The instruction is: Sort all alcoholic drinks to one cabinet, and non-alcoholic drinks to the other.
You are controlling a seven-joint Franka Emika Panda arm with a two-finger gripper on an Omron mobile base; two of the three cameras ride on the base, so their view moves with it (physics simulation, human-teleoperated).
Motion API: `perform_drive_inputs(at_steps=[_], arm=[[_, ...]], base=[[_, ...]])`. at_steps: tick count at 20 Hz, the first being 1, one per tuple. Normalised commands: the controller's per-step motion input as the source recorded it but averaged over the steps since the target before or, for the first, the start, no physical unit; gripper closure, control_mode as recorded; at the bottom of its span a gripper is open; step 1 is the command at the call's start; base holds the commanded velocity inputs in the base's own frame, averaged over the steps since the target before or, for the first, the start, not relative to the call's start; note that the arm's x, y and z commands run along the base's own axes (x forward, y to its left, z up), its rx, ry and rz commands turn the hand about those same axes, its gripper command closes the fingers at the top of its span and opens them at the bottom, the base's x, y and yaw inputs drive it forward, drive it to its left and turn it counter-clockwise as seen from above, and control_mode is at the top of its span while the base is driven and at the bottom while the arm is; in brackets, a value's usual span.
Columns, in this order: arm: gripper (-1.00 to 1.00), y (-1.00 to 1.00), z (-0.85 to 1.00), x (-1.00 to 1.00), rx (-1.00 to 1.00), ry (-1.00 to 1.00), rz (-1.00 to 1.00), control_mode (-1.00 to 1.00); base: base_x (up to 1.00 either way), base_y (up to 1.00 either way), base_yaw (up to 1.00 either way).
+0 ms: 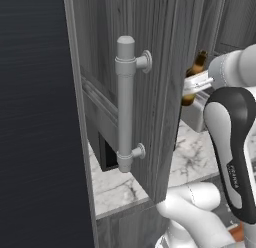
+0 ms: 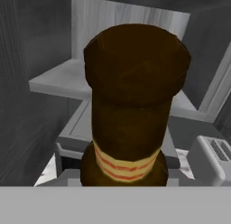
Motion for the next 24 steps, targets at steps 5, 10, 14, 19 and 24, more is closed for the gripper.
perform_drive_inputs(at_steps=[5, 10, 14, 19, 24], arm=[[1.0, 0.06, 0.16, 0.07, 0.0, 0.0, 0.01, -1.0], [1.0, 0.05, 0.09, 0.0, 0.0, 0.0, 0.0, -1.0], [1.0, 0.09, 0.03, 0.04, 0.0, 0.0, 0.0, -1.0], [1.0, 0.14, 0.0, 0.07, 0.0, 0.0, 0.01, -1.0], [1.0, 0.13, 0.0, 0.06, 0.0, 0.0, 0.02, -1.0]], base=[[0.0, 0.0, 0.0], [0.0, 0.0, 0.0], [0.0, 0.0, 0.0], [0.0, 0.0, 0.0], [0.0, 0.0, 0.0]])
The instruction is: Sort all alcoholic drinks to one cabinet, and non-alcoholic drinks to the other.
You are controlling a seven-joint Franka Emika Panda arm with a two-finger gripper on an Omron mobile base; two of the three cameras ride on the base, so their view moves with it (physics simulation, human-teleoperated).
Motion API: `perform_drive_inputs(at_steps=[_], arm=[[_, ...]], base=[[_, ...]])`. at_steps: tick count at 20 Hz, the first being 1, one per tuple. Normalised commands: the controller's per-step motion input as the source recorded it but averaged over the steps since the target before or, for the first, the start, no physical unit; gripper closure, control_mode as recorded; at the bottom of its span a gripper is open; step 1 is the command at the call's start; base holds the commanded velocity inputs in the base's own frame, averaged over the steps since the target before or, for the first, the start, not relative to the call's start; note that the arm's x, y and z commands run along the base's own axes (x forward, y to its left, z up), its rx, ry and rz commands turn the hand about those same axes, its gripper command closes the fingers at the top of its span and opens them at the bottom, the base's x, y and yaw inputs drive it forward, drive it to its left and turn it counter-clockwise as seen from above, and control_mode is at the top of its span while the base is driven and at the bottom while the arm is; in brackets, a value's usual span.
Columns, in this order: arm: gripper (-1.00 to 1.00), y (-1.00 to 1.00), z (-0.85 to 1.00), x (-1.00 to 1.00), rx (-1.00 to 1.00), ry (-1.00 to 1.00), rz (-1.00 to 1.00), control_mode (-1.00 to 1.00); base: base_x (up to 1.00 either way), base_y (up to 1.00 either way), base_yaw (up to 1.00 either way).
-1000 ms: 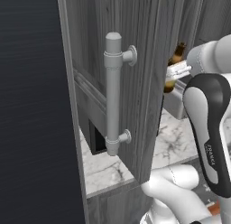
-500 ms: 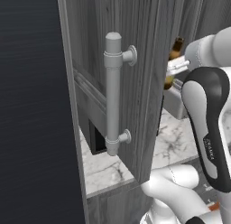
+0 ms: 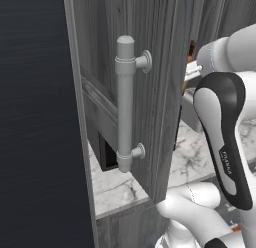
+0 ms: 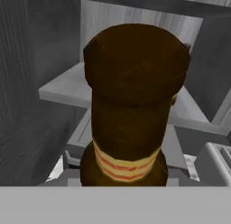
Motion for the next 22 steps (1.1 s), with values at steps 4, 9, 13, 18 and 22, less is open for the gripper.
perform_drive_inputs(at_steps=[4, 9, 13, 18, 22], arm=[[1.0, 0.06, 0.05, 0.08, 0.0, 0.0, 0.01, -1.0], [1.0, 0.07, 0.0, 0.12, 0.0, 0.0, 0.02, -1.0], [1.0, 0.08, 0.0, 0.16, 0.0, -0.02, 0.02, -1.0], [1.0, 0.07, 0.01, 0.19, 0.0, -0.04, 0.02, -1.0], [1.0, 0.03, 0.08, 0.18, 0.01, -0.04, 0.01, -1.0]], base=[[0.0, 0.0, 0.0], [0.0, 0.0, 0.0], [0.0, 0.0, 0.0], [0.0, 0.0, 0.0], [0.0, 0.0, 0.0]])
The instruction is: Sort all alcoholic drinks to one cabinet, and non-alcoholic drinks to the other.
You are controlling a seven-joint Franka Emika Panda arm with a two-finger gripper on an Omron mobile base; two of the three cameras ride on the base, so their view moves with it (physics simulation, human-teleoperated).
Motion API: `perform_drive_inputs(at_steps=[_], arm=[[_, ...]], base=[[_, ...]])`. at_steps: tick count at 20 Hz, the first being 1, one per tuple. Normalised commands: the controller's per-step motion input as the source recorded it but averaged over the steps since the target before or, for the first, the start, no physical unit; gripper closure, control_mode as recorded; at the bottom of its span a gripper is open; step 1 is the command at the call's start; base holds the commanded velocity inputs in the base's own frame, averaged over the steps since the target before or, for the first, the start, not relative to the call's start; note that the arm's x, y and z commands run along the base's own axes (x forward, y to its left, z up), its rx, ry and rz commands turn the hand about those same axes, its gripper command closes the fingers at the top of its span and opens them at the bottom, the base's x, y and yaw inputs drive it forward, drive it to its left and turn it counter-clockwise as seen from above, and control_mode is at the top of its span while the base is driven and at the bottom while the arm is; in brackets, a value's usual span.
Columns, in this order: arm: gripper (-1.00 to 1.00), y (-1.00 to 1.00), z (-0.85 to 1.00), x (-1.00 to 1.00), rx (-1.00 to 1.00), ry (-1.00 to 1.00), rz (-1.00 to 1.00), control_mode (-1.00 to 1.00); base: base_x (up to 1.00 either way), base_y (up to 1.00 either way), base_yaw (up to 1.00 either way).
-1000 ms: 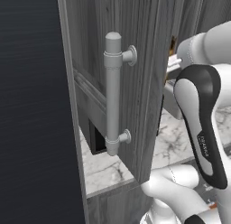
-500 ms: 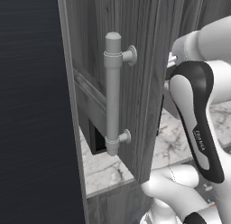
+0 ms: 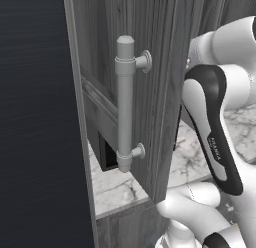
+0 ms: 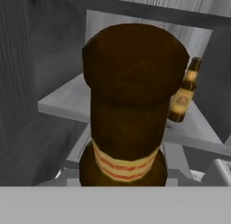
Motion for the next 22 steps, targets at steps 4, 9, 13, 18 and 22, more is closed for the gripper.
perform_drive_inputs(at_steps=[4, 9, 13, 18, 22], arm=[[1.0, 0.01, 0.13, 0.19, 0.05, -0.02, 0.0, -1.0], [1.0, 0.07, 0.08, 0.24, 0.06, 0.0, 0.01, -1.0], [1.0, 0.12, 0.0, 0.21, 0.03, 0.0, 0.01, -1.0], [1.0, 0.08, 0.0, 0.17, 0.01, 0.0, 0.0, -1.0], [1.0, 0.05, 0.0, 0.19, 0.02, 0.0, 0.0, -1.0]], base=[[0.0, 0.0, 0.0], [0.0, 0.0, 0.0], [0.0, 0.0, 0.0], [0.0, 0.0, 0.0], [0.0, 0.0, 0.0]])
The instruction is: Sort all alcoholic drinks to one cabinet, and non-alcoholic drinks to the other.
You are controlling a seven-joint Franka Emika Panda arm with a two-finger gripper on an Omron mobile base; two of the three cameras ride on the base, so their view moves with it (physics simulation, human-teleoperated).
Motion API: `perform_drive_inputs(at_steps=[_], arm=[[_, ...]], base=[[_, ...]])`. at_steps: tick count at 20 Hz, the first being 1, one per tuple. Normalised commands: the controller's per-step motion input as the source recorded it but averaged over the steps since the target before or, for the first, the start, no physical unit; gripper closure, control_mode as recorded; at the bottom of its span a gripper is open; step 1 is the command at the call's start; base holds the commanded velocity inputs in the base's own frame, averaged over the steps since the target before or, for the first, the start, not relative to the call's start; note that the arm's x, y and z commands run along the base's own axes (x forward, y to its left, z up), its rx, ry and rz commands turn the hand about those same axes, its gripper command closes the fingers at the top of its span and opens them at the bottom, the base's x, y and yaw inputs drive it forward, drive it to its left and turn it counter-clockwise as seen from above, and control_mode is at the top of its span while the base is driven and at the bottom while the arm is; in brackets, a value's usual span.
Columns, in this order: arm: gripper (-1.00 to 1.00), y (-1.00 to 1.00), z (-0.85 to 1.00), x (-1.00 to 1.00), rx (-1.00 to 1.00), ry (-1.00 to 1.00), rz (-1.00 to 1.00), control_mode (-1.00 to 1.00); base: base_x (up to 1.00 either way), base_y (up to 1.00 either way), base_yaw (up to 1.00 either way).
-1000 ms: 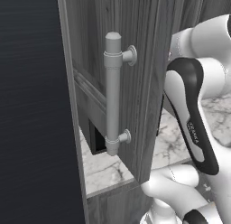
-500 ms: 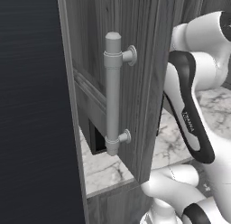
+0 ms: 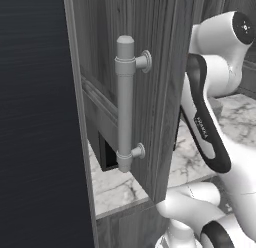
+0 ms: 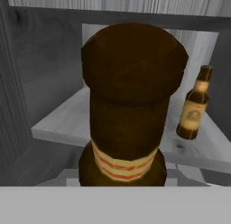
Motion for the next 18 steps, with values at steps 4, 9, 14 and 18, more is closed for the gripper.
perform_drive_inputs(at_steps=[4, 9, 14, 18], arm=[[1.0, 0.06, 0.0, 0.26, 0.02, 0.0, 0.0, -1.0], [1.0, 0.09, 0.0, 0.3, 0.02, 0.0, 0.0, -1.0], [1.0, 0.09, 0.0, 0.3, 0.02, 0.0, 0.0, -1.0], [1.0, 0.13, 0.0, 0.3, 0.01, 0.0, 0.0, -1.0]], base=[[0.0, 0.0, 0.0], [0.0, 0.0, 0.0], [0.0, 0.0, 0.0], [0.0, 0.0, 0.0]])
